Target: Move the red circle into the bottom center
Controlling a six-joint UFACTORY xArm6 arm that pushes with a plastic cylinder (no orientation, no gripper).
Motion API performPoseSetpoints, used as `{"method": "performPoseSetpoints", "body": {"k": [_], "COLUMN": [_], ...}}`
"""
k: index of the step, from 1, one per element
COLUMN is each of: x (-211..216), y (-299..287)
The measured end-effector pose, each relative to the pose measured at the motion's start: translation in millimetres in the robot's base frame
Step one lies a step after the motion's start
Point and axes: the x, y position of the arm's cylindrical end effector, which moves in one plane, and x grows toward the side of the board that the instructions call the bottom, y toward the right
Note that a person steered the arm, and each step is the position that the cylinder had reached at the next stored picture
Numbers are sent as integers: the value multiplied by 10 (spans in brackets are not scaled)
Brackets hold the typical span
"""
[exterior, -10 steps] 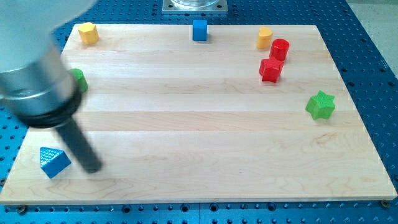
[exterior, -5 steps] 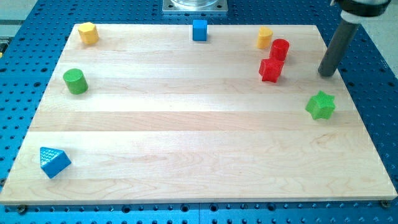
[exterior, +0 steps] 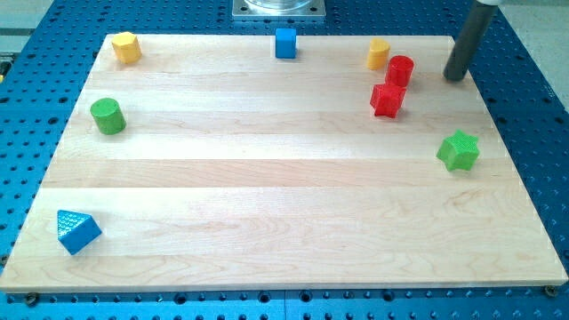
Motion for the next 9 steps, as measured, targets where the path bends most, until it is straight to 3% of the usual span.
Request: {"method": "performPoseSetpoints", "body": {"k": [2, 3, 4, 5, 6, 7, 8, 9], "x": [10, -95, 275, 1017, 1451, 1316, 567, 307], "y": [-545, -466, -1546, -2688, -2985, -2112, -1866, -2329]}}
